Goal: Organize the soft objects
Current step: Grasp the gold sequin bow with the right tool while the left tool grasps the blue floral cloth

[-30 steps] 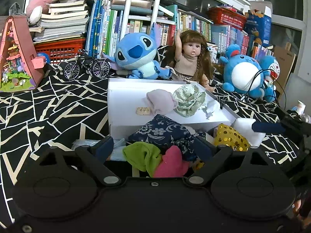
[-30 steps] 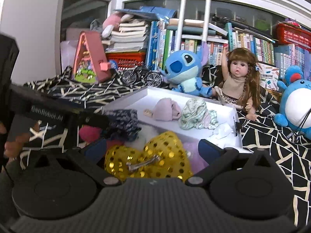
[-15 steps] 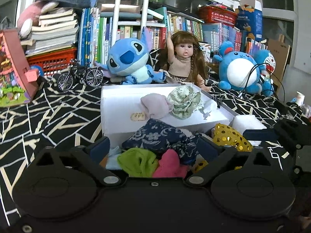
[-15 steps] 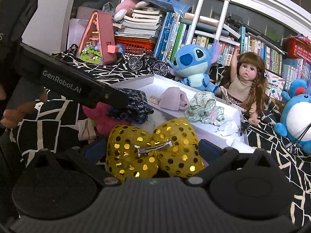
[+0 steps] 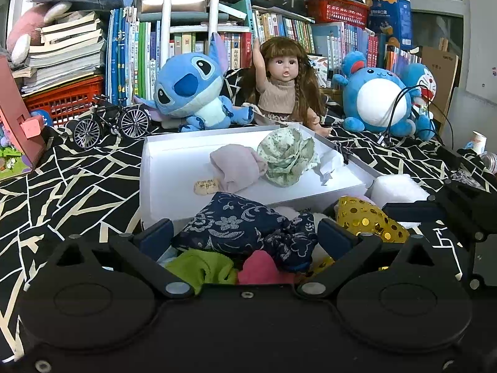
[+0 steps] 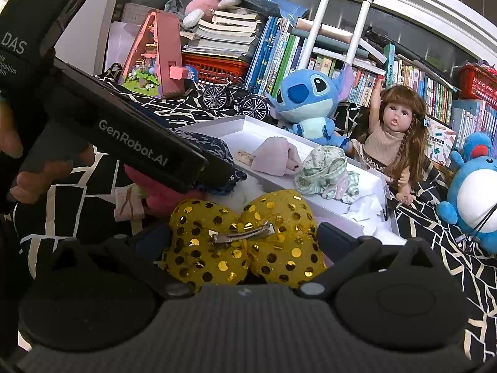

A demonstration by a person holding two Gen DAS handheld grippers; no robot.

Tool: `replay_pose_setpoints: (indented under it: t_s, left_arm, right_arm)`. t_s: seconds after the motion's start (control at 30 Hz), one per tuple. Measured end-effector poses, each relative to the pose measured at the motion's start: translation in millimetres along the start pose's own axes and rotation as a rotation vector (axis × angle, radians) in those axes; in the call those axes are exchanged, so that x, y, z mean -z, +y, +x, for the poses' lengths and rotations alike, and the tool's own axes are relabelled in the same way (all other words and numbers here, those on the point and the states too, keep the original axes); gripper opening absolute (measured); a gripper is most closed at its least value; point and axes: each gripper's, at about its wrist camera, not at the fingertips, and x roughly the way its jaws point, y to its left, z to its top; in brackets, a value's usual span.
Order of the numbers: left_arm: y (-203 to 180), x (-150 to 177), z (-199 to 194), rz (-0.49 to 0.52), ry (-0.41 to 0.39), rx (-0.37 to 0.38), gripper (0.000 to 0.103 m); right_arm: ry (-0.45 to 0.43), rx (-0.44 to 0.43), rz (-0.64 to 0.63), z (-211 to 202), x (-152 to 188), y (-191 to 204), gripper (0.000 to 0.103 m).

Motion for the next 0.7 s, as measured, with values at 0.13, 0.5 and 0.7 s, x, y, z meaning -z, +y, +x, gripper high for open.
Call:
replay_pose_setpoints:
  t_s: [0.13, 0.5, 0.7]
  left_arm:
    - [3, -1, -2, -0.023, -0.005, 0.008, 0.095]
    - [23, -7, -17, -0.113, -0.031, 0.016, 0.091]
    - [33, -6, -10, -0.185, -0.002, 0.042, 0.090]
  right_arm:
    - [-0.022, 0.003, 0.012, -8, 0, 0, 0.103]
    - [-0.053, -0.014, 0.357, -39, 3, -57, 0.097]
    - [0.024, -0.081, 0.574, -28, 21, -83, 0.072]
